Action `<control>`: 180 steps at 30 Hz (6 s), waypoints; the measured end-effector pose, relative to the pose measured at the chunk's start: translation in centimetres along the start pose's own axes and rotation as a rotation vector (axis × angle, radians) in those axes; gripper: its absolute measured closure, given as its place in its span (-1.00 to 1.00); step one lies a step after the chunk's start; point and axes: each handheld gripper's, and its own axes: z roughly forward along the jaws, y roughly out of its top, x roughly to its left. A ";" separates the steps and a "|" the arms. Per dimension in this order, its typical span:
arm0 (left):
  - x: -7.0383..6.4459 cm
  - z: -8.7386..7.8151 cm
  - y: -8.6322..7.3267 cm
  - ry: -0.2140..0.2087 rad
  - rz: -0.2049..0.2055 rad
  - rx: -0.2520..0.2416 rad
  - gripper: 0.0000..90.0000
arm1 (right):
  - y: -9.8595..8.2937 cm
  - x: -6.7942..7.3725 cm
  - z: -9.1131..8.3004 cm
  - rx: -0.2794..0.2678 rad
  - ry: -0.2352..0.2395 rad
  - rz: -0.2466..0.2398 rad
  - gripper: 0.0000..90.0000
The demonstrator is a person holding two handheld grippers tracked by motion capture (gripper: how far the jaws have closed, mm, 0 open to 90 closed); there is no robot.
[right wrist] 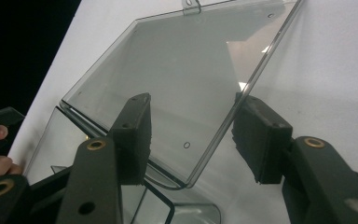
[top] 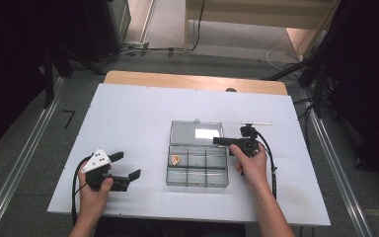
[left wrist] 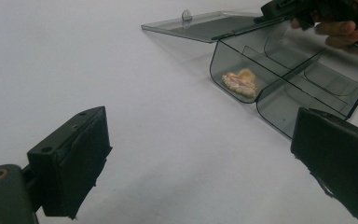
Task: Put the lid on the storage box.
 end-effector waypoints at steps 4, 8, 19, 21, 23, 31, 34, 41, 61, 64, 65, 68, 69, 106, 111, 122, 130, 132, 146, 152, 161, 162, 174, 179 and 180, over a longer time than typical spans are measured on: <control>-0.2 0.6 0.6 -0.006 -0.028 -0.001 -0.88 | 0.1 -0.4 0.2 0.003 0.029 0.018 0.05; -0.2 1.4 1.3 0.000 -0.077 -0.005 -0.81 | 0.1 -0.5 0.5 -0.006 0.040 0.044 0.07; 0.4 4.9 4.4 -0.021 -0.141 0.014 -0.76 | 0.1 -0.8 0.6 -0.016 0.051 0.040 0.08; 0.5 5.5 5.1 -0.021 -0.146 0.014 -0.75 | 0.1 -0.8 0.6 -0.014 0.053 0.043 0.08; 0.6 6.1 5.7 -0.026 -0.156 0.012 -0.74 | 0.1 -0.9 0.6 -0.016 0.058 0.050 0.10; 1.2 8.2 7.3 -0.054 -0.175 0.031 -0.73 | -0.2 -1.1 0.7 -0.032 0.082 0.075 0.14; 1.4 9.1 7.8 -0.071 -0.189 0.042 -0.72 | -0.4 -1.2 0.7 -0.040 0.096 0.081 0.16; 1.6 11.4 8.5 -0.108 -0.216 0.079 -0.71 | -0.5 -1.2 0.6 -0.042 0.096 0.078 0.16; 2.1 15.5 8.3 -0.103 -0.334 0.165 -0.65 | -0.4 -1.1 0.5 -0.046 0.095 0.055 0.17; 1.9 15.9 8.1 -0.109 -0.343 0.174 -0.62 | -0.4 -1.1 0.5 -0.048 0.094 0.050 0.18; 1.8 16.0 8.1 -0.110 -0.347 0.177 -0.62 | -0.4 -1.1 0.5 -0.050 0.095 0.048 0.19; 1.6 16.2 8.0 -0.114 -0.364 0.181 -0.58 | -0.4 -1.0 0.4 -0.053 0.093 0.042 0.20; 1.6 16.3 7.9 -0.112 -0.364 0.184 -0.56 | -0.4 -1.0 0.4 -0.053 0.092 0.041 0.20; 0.8 14.1 10.7 -0.161 -0.259 0.056 0.19 | -0.3 0.7 -2.3 -0.131 0.085 -0.187 0.65; 0.9 14.2 12.6 -0.149 -0.227 0.032 0.06 | -0.4 0.9 -2.4 -0.144 0.077 -0.230 0.65; 0.8 13.3 13.1 -0.146 -0.200 -0.001 0.37 | -0.6 1.5 -2.5 -0.138 0.023 -0.279 0.59; -0.4 12.1 12.5 -0.176 -0.182 -0.064 0.38 | -0.4 2.7 -3.1 -0.144 -0.031 -0.300 0.19; -0.6 11.8 12.3 -0.190 -0.180 -0.077 0.38 | -0.3 3.3 -3.3 -0.142 -0.045 -0.315 0.05; -2.9 9.5 10.6 -0.210 -0.103 -0.108 0.23 | -0.8 5.6 -5.0 -0.181 -0.082 -0.353 -0.14; -3.7 9.1 10.2 -0.180 -0.063 -0.079 0.15 | -1.2 6.6 -5.3 -0.181 -0.066 -0.379 -0.09; -4.6 7.3 8.8 -0.089 -0.023 -0.015 -0.34 | -1.8 6.7 -5.2 -0.189 -0.073 -0.362 -0.01; -4.6 6.9 8.5 -0.080 -0.028 -0.018 -0.34 | -1.9 6.6 -5.1 -0.190 -0.076 -0.361 -0.01; -4.6 5.3 6.9 -0.139 -0.044 -0.003 -0.01 | -2.6 6.7 -5.7 -0.215 -0.107 -0.365 -0.06; -4.6 5.7 6.7 -0.173 -0.042 -0.005 0.22 | -2.7 6.9 -5.8 -0.230 -0.104 -0.368 -0.07; -4.6 5.7 6.7 -0.176 -0.040 -0.004 0.27 | -2.8 7.0 -5.7 -0.228 -0.101 -0.369 -0.07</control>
